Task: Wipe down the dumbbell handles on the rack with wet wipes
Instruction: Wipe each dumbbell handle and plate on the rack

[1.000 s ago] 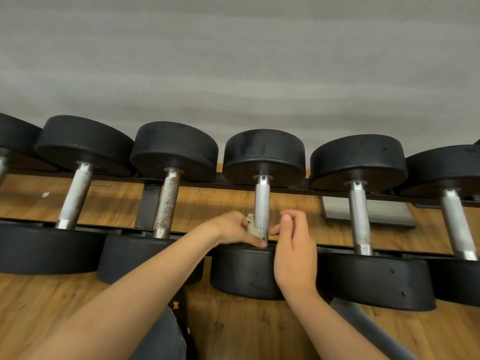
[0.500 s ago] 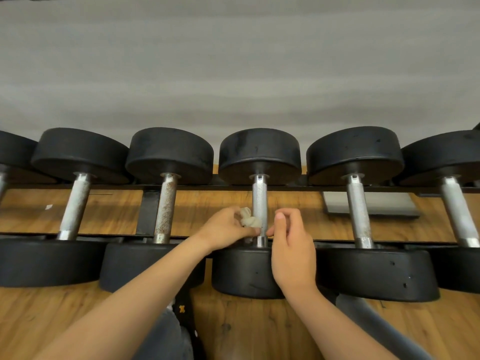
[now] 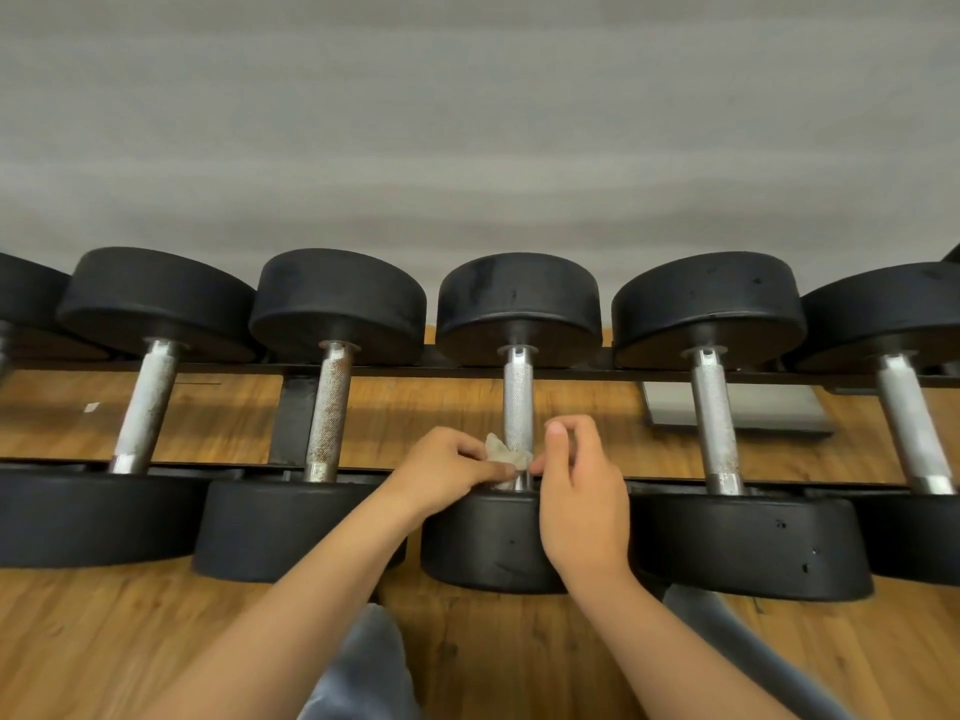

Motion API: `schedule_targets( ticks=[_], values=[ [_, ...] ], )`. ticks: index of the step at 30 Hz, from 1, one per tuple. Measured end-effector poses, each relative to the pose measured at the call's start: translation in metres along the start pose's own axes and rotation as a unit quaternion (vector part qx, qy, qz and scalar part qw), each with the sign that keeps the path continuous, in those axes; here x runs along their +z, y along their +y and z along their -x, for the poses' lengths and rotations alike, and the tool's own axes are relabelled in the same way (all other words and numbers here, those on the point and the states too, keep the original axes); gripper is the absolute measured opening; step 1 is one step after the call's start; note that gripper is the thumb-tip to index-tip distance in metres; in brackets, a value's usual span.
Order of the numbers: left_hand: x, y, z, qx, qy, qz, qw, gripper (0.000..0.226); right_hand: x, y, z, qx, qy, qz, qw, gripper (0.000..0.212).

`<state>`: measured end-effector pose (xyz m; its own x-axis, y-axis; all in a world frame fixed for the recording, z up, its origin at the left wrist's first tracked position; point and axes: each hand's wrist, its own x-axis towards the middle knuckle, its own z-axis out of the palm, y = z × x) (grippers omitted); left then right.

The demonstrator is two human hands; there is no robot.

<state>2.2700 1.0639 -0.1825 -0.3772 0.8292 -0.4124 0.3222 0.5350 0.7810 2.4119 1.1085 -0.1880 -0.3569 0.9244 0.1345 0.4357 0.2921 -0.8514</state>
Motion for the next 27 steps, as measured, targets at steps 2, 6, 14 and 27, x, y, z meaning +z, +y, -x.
schedule_targets(
  ticks=[2,6,14,27],
  values=[
    [0.000,0.002,-0.004,-0.009,0.003,-0.010,1.000,0.020,0.000,0.000,0.000,0.001,-0.001,0.001,1.000,0.030],
    [0.002,0.005,-0.015,-0.047,-0.016,-0.007,0.999,0.030,0.000,0.000,0.000,0.003,-0.008,-0.002,1.000,0.028],
    [-0.004,0.020,-0.025,-0.094,-0.084,-0.113,0.986,0.036,-0.001,0.001,0.000,-0.001,-0.015,0.005,1.000,0.032],
    [-0.007,0.023,-0.005,-0.104,-0.047,0.161,0.980,0.011,-0.001,0.001,0.000,-0.001,-0.011,0.000,1.000,0.043]
  ],
)
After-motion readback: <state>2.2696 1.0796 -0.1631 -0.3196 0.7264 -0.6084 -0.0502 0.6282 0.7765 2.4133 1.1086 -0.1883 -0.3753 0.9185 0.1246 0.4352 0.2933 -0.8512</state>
